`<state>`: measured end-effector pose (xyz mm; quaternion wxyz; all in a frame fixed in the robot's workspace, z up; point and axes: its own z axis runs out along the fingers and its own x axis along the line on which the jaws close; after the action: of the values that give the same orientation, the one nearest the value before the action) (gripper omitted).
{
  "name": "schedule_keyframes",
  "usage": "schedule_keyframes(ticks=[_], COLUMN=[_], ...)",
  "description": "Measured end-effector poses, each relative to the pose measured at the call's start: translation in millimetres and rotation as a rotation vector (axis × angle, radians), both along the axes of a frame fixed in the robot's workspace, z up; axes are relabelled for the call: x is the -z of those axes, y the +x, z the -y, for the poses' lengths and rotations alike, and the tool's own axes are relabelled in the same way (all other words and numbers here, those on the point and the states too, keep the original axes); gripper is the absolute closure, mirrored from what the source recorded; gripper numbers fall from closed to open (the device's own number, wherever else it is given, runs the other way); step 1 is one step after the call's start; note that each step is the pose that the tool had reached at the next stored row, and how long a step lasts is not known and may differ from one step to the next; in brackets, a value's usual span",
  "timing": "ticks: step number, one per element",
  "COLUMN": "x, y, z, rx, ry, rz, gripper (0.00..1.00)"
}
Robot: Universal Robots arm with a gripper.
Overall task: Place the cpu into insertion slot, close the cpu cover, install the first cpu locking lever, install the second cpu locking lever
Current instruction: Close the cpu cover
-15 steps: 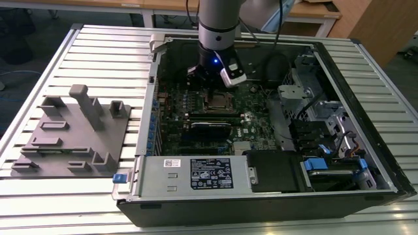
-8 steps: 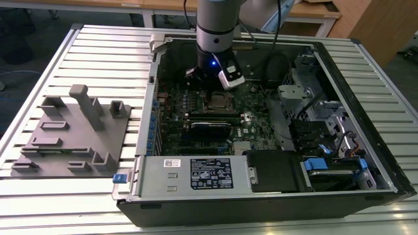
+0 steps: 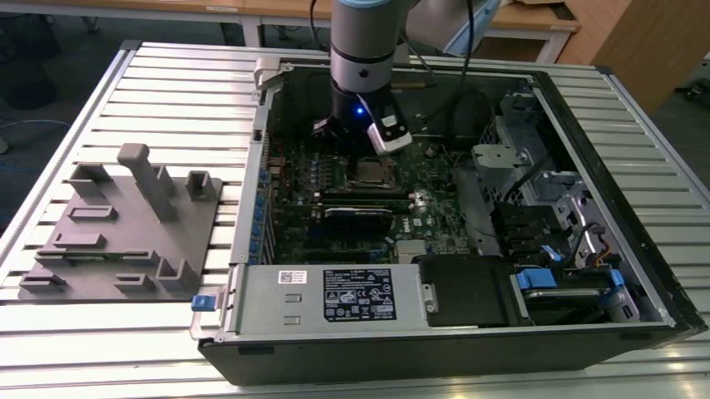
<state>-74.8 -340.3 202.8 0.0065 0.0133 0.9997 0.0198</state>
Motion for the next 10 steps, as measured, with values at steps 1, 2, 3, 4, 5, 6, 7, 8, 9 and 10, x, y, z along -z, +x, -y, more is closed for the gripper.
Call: schedule_keyframes(ticks=[1, 2, 3, 4, 5, 6, 7, 8, 9, 10], x=[1.1, 2.0, 2.0, 2.0, 2.0, 2.1, 2.1, 2.9, 3.6, 4.2], y=[-0.2, -0.3, -0.3, -0.3, -0.3, -0.3, -0.3, -0.3, -0.4, -0.5], z=[0.0, 0.0, 0.0, 0.0, 0.0, 0.0, 0.0, -0.1, 0.0, 0.1], rx=[0.000, 0.000, 0.000, 0.000, 0.000, 0.000, 0.000, 0.000, 0.000, 0.000], ry=[-0.0001, 0.0000, -0.0001, -0.0002, -0.0003, -0.0003, -0.0002, 0.0003, 0.0001, -0.0005], rz=[-0.0001, 0.0000, 0.0000, -0.0001, -0.0002, -0.0002, -0.0001, 0.0003, 0.0005, 0.0005], gripper=[0.90, 0.90, 0.90, 0.90, 0.90, 0.90, 0.90, 0.90, 0.90, 0.90])
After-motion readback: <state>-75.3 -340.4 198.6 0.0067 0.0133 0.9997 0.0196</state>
